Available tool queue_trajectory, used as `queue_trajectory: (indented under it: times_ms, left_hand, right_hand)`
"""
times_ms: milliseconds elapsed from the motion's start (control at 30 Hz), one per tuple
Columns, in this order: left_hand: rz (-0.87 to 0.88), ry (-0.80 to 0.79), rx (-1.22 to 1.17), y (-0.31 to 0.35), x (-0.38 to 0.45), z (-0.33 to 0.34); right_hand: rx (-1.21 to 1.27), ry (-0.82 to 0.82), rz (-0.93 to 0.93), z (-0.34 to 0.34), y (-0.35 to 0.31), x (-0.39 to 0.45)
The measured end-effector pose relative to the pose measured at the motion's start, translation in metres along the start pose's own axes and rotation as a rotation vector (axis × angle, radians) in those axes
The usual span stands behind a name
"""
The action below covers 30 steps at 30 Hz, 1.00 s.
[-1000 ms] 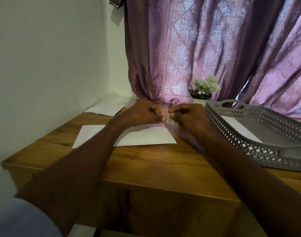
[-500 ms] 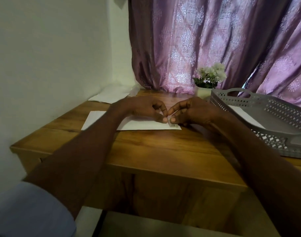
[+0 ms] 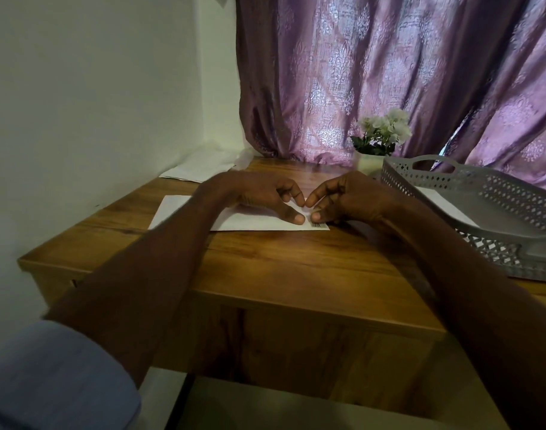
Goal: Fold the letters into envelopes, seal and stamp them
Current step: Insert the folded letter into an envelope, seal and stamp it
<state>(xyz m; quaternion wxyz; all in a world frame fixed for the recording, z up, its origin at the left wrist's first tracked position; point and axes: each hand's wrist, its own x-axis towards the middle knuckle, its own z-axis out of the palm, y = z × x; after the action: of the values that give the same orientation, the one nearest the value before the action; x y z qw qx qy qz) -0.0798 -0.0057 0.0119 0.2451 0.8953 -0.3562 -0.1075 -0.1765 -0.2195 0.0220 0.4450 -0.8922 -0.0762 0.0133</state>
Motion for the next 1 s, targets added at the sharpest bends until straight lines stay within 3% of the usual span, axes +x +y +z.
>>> queue_trajectory:
  times_ms: [600,1000]
  left_hand:
    - [0.001,-0.01,-0.004,-0.0025,0.0025,-0.0003]
    - [-0.004,-0.007,0.001,0.0015,0.0049,0.0018]
  right_hand:
    - [-0.074,-0.004,-0.035,0.005,-0.0007,0.0047]
    - [-0.287,0.01,-0.017,0.0068,0.0003,0.0054]
